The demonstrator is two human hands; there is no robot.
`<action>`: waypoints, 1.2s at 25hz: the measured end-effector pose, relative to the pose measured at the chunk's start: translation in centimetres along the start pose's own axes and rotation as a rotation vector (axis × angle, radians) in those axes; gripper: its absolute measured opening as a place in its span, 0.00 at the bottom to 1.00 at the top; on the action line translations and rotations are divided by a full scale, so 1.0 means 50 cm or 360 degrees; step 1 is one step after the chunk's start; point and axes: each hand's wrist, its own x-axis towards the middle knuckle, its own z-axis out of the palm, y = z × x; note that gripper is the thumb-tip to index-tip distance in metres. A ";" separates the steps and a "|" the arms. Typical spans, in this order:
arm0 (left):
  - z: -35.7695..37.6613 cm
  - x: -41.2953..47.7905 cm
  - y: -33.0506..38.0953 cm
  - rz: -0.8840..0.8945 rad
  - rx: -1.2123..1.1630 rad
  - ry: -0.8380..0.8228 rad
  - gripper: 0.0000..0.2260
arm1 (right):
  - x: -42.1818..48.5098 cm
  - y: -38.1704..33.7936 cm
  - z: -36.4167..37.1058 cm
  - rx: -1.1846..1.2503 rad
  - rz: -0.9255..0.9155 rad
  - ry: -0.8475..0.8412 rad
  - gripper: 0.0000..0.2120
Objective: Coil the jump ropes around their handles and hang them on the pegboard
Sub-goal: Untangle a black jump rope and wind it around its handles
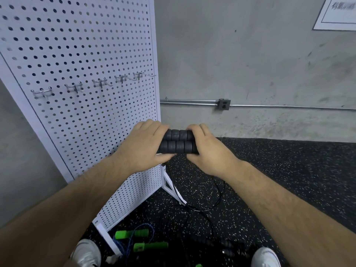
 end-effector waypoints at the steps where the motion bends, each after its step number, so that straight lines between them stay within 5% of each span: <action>1: 0.000 -0.001 -0.002 0.0042 0.0024 0.0057 0.31 | 0.001 -0.001 0.001 0.0005 -0.0025 0.0039 0.30; 3: -0.001 0.002 -0.004 0.0118 0.0118 0.0174 0.38 | 0.002 -0.006 0.003 0.0033 -0.0050 0.0093 0.28; 7: -0.005 0.013 0.004 0.0216 0.0195 0.0223 0.38 | -0.002 -0.010 0.003 0.0107 -0.0062 0.0185 0.31; 11: -0.015 0.019 0.001 0.0117 0.0085 0.0264 0.35 | 0.003 -0.016 0.008 0.1022 0.0405 0.0314 0.41; 16: -0.028 0.025 0.018 0.0099 0.0023 0.0391 0.32 | 0.019 -0.066 0.092 0.1253 0.0492 -0.0387 0.23; 18: -0.032 0.025 0.019 0.0111 -0.0026 0.0393 0.31 | 0.039 -0.113 0.125 0.1397 0.0324 -0.0434 0.24; 22: -0.047 0.006 0.003 -0.0036 -0.0184 0.0377 0.31 | 0.075 -0.177 0.155 0.1325 0.0139 -0.0386 0.08; 27: -0.070 -0.018 -0.053 -0.0266 -0.0361 0.0303 0.30 | 0.089 -0.168 0.172 0.1838 0.0372 -0.0774 0.15; 30: -0.068 -0.026 -0.066 -0.0365 -0.0546 0.0308 0.30 | 0.084 -0.175 0.169 0.1679 0.0334 -0.0743 0.17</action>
